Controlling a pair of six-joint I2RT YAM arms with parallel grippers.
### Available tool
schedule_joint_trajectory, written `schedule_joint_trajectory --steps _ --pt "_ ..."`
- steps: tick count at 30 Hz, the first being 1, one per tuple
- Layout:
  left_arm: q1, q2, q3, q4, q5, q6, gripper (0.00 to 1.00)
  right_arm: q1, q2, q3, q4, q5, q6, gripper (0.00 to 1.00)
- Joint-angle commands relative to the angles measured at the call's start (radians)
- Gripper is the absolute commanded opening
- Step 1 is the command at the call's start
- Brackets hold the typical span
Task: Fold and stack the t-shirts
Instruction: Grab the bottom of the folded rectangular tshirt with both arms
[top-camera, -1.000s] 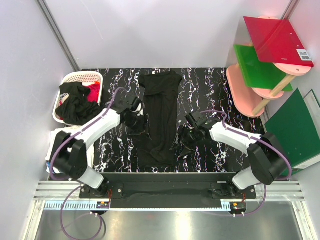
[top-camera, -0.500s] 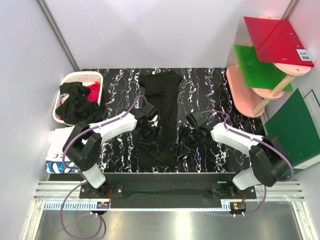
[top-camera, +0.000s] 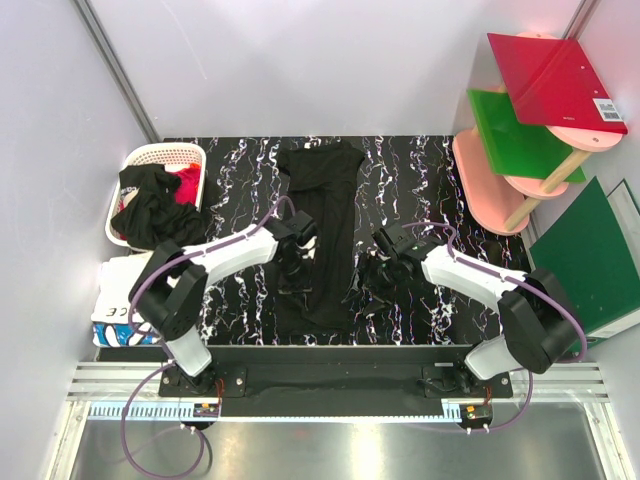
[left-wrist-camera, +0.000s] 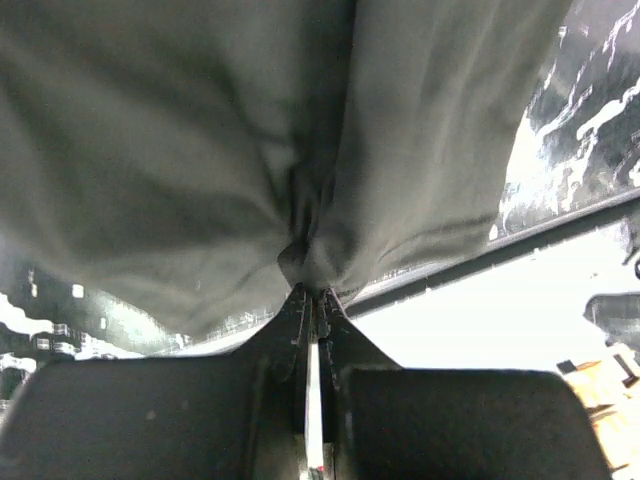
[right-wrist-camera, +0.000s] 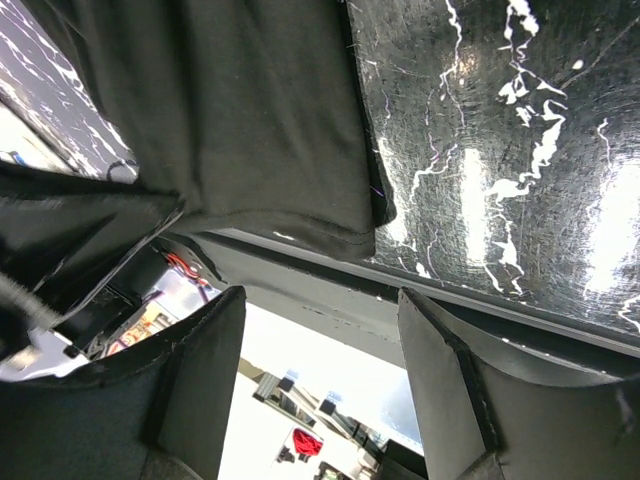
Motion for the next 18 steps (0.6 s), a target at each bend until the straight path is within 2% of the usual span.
schedule_joint_trajectory --steps 1,5,8,9,11,12,13,14,15,18 --pt "-0.004 -0.111 0.02 -0.117 0.049 -0.045 0.0 0.007 0.004 0.016 -0.012 0.01 -0.025 0.7" --pt "-0.004 -0.132 -0.067 -0.149 0.131 -0.054 0.01 0.007 0.024 0.02 -0.013 0.003 -0.04 0.7" --pt "-0.006 -0.1 -0.141 -0.15 0.179 -0.028 0.07 0.007 0.037 0.028 -0.013 -0.005 -0.045 0.7" --pt "-0.01 -0.077 -0.156 -0.152 0.181 -0.018 0.14 0.007 0.047 0.031 -0.015 -0.007 -0.048 0.7" --pt "-0.013 -0.033 -0.193 -0.146 0.193 0.018 0.17 0.007 0.057 0.039 -0.013 -0.011 -0.054 0.71" --pt "-0.017 -0.019 -0.199 -0.147 0.199 0.03 0.3 0.007 0.069 0.043 -0.015 -0.016 -0.056 0.71" --pt "-0.018 -0.007 -0.204 -0.144 0.21 0.039 0.49 0.007 0.073 0.051 -0.017 -0.02 -0.059 0.71" --pt "-0.02 -0.002 -0.207 -0.15 0.213 0.055 0.8 0.005 0.08 0.056 -0.017 -0.024 -0.063 0.71" --pt "-0.021 -0.013 -0.204 -0.157 0.207 0.058 0.99 0.005 0.087 0.06 -0.021 -0.03 -0.065 0.71" --pt "-0.021 -0.11 -0.154 -0.198 0.113 0.041 0.99 0.007 0.086 0.071 -0.018 -0.037 -0.053 0.72"
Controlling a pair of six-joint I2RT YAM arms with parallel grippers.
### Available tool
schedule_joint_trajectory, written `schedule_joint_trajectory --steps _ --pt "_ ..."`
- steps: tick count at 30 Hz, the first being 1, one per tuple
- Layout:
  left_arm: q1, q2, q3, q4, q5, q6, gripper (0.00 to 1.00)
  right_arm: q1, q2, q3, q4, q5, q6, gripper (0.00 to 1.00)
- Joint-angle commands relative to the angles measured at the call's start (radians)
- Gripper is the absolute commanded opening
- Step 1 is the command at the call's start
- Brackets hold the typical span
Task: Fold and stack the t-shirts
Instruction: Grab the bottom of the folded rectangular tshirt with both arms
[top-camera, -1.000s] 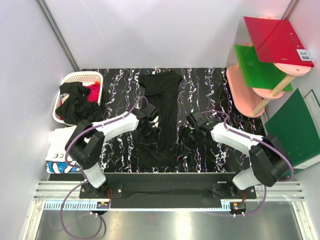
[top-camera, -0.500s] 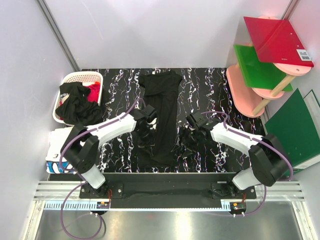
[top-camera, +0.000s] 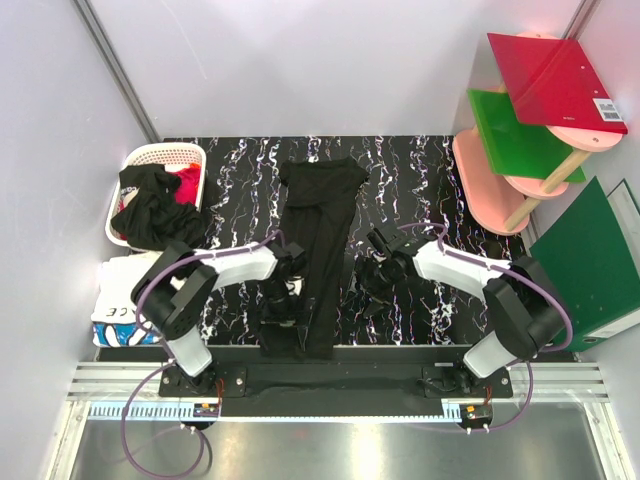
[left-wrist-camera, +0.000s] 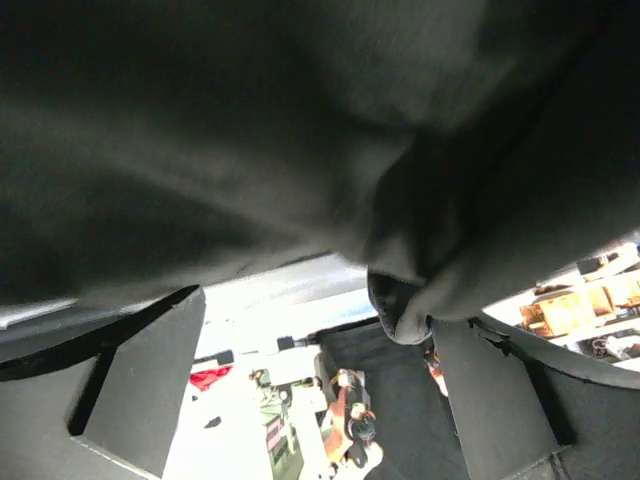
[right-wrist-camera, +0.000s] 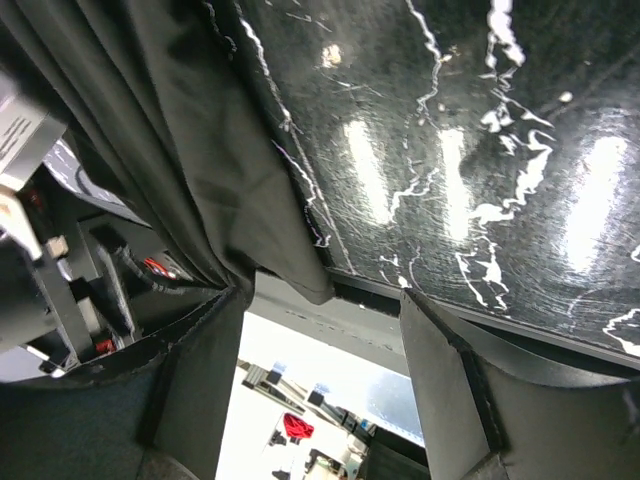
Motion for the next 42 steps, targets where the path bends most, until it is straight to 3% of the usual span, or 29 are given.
schedule_joint_trajectory --steps 1,5,10,12,13,14,15,16,18,19,23,30,37,42 --pt "-0.006 -0.146 0.082 -0.066 -0.056 0.014 0.99 0.007 -0.002 0.048 -0.002 -0.028 -0.002 0.71" --pt "-0.001 -0.294 0.16 -0.086 -0.15 -0.031 0.99 0.007 -0.023 0.013 0.043 -0.043 0.041 0.7" --pt "0.027 -0.347 0.151 -0.048 -0.262 -0.046 0.99 0.007 -0.029 -0.086 0.185 -0.064 0.127 0.67" --pt "0.047 -0.339 0.186 -0.049 -0.303 -0.025 0.89 0.005 -0.029 -0.051 0.185 -0.016 0.112 0.67" --pt "0.054 -0.32 0.235 -0.051 -0.313 0.004 0.82 0.005 -0.029 -0.031 0.184 -0.001 0.093 0.66" --pt "0.077 -0.303 0.261 -0.054 -0.325 0.018 0.35 0.005 -0.02 -0.003 0.175 0.024 0.08 0.66" --pt "0.092 -0.286 0.287 -0.055 -0.366 0.029 0.12 0.002 -0.011 0.062 0.167 0.038 0.066 0.66" --pt "0.128 -0.237 0.347 -0.057 -0.388 0.052 0.0 -0.001 0.001 0.104 0.152 0.053 0.032 0.57" --pt "0.172 -0.169 0.459 -0.06 -0.388 0.073 0.0 -0.001 0.063 0.263 0.071 0.113 -0.047 0.25" --pt "0.213 -0.096 0.503 -0.058 -0.388 0.093 0.0 -0.003 0.087 0.322 0.037 0.168 -0.075 0.0" --pt "0.266 0.105 0.763 -0.058 -0.421 0.135 0.0 -0.013 0.234 0.644 -0.184 0.288 -0.2 0.0" --pt "0.292 0.461 1.183 -0.061 -0.422 0.173 0.0 -0.114 0.313 0.758 -0.261 0.289 -0.27 0.0" --pt "0.343 0.569 1.288 -0.034 -0.359 0.179 0.0 -0.246 0.403 0.805 -0.255 0.305 -0.33 0.0" --pt "0.37 0.523 1.23 -0.02 -0.351 0.184 0.0 -0.259 0.578 1.046 -0.256 0.283 -0.43 0.0"
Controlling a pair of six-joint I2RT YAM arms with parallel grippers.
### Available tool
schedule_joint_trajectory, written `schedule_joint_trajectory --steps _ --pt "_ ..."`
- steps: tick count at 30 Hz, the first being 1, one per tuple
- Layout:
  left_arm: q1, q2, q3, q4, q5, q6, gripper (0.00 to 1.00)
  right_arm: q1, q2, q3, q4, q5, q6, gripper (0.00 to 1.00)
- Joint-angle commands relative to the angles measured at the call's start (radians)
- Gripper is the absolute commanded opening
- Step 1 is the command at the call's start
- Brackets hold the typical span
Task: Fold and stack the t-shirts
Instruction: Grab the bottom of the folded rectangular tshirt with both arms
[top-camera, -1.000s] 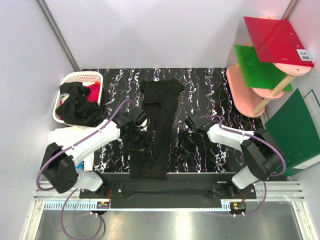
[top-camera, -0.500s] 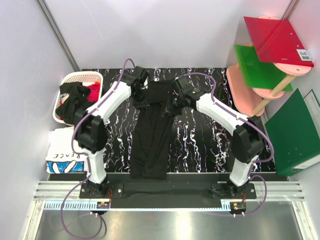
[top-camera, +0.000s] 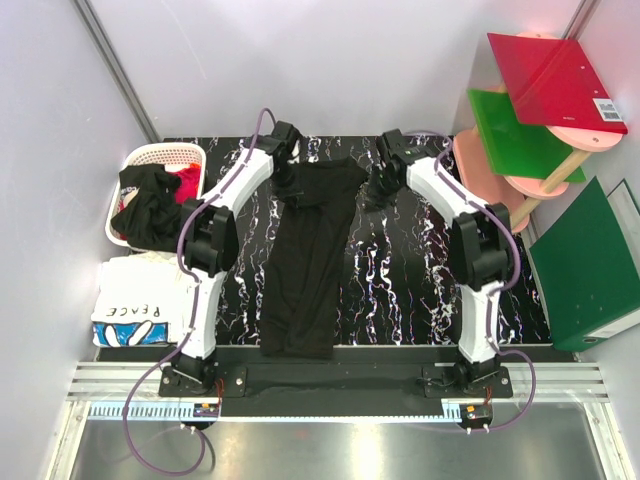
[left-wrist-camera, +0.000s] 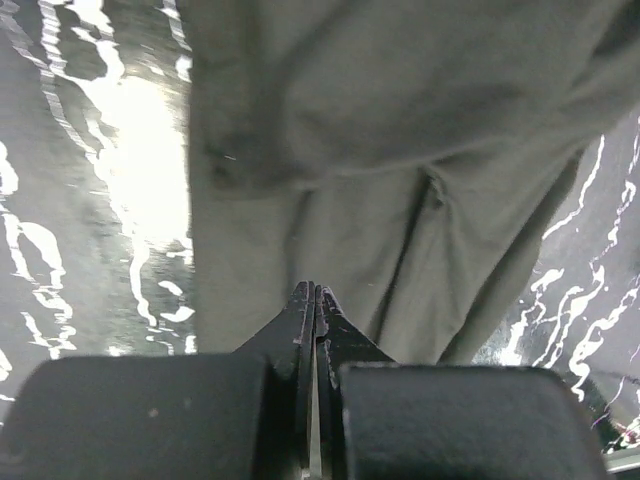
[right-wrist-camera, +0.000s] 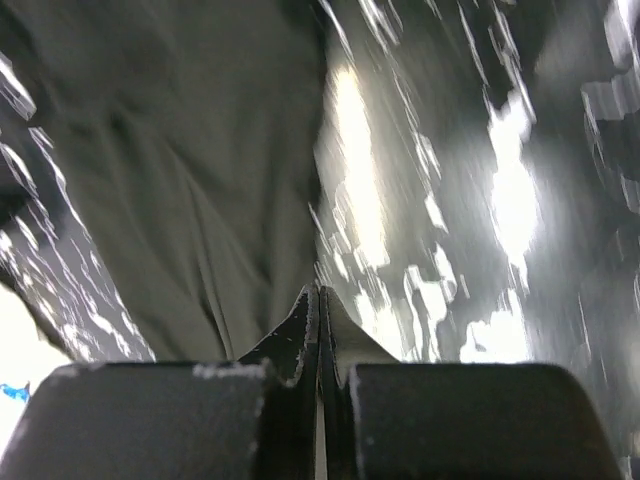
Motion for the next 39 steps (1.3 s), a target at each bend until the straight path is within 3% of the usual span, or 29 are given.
schedule_joint_trajectory --steps 1,11,16,26,30,35,37,38,39 --pt "0.028 -0.069 -0.006 0.036 0.008 0.031 0.0 0.008 0.165 0.228 0.003 -0.004 -0.109 0.0" --pt "0.057 -0.284 -0.232 0.046 0.028 0.032 0.0 -0.022 0.549 0.82 -0.072 0.007 -0.127 0.0" --pt "0.057 -0.378 -0.36 0.045 0.032 0.034 0.0 -0.024 0.701 1.0 -0.077 0.039 -0.126 0.0" --pt "0.057 -0.477 -0.549 0.045 0.092 0.014 0.0 -0.032 0.776 1.052 -0.065 0.355 -0.213 0.0" --pt "0.057 -0.505 -0.624 0.054 0.126 -0.014 0.0 -0.03 0.776 1.046 0.111 0.493 -0.279 0.0" --pt "0.054 -0.543 -0.676 0.057 0.126 -0.025 0.0 -0.036 0.822 1.119 0.282 0.53 -0.311 0.01" --pt "0.053 -0.565 -0.679 0.059 0.112 -0.023 0.0 -0.036 0.801 1.099 0.371 0.516 -0.313 0.13" --pt "0.053 -0.572 -0.679 0.057 0.105 -0.02 0.03 -0.036 0.789 1.095 0.383 0.511 -0.308 0.21" --pt "0.053 -0.583 -0.678 0.059 0.083 -0.02 0.26 -0.036 0.748 1.08 0.396 0.504 -0.304 0.23"
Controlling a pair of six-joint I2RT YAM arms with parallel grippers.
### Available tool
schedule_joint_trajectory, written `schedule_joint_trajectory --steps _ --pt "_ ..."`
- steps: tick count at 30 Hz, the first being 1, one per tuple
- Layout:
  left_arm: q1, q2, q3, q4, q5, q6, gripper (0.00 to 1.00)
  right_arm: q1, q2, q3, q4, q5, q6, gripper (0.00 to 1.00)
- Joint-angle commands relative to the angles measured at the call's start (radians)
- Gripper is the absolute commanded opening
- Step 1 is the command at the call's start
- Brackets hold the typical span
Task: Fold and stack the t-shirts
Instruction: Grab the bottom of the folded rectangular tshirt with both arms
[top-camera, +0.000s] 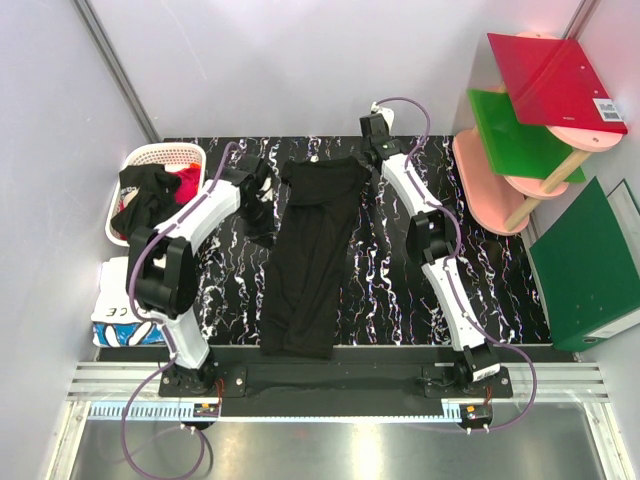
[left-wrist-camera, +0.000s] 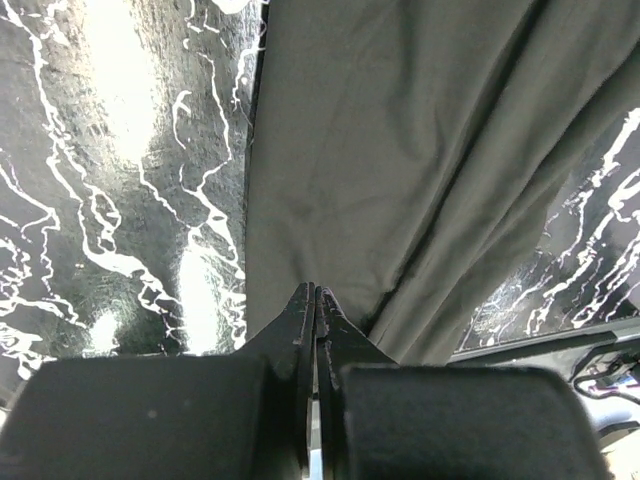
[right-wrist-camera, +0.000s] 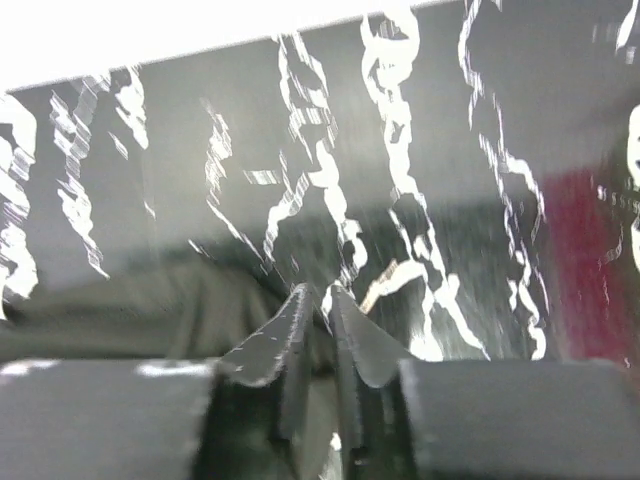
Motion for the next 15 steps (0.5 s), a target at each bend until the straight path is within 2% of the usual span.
schedule_joint_trajectory --steps 1,2,3,5,6,7,8,9,10,11,13,14,15 --pt "0.0 -0.103 0.001 0.027 -0.026 -0.008 0.4 -0.006 -0.095 0.009 0.183 0.035 -0.033 0.27" --pt "0.0 -0.109 0.001 0.027 -0.035 -0.003 0.53 -0.009 -0.159 -0.007 0.167 0.026 -0.036 0.35" --pt "0.0 -0.112 -0.002 0.026 -0.041 0.0 0.74 -0.012 -0.196 -0.058 0.148 0.018 -0.027 0.39" --pt "0.005 -0.118 -0.014 0.03 -0.043 -0.003 0.93 -0.041 -0.337 -0.138 0.084 -0.054 0.036 0.49" --pt "0.008 -0.124 -0.04 0.038 -0.035 -0.008 0.99 -0.055 -0.397 -0.281 0.074 -0.098 0.065 0.6" --pt "0.018 -0.141 -0.06 0.048 -0.02 -0.018 0.99 -0.073 -0.46 -0.372 0.071 -0.147 0.141 0.63" --pt "0.028 -0.152 -0.083 0.077 0.0 -0.026 0.99 -0.095 -0.582 -0.465 0.071 -0.272 0.19 0.65" --pt "0.038 -0.162 -0.13 0.09 0.046 -0.035 0.99 -0.144 -0.638 -0.655 0.071 -0.348 0.244 0.73" --pt "0.057 -0.182 -0.157 0.111 0.063 -0.049 0.99 -0.171 -0.737 -0.752 0.076 -0.498 0.348 0.74" --pt "0.066 -0.19 -0.209 0.117 0.098 -0.052 0.99 -0.222 -0.783 -0.955 0.086 -0.576 0.402 0.75" --pt "0.083 -0.21 -0.263 0.125 0.118 -0.054 0.99 -0.251 -0.874 -1.156 0.117 -0.75 0.497 0.75" --pt "0.084 -0.216 -0.287 0.13 0.132 -0.052 0.99 -0.256 -0.96 -1.321 0.134 -0.783 0.508 0.74" --pt "0.086 -0.233 -0.341 0.131 0.144 -0.054 0.99 -0.256 -1.003 -1.397 0.139 -0.807 0.512 0.74"
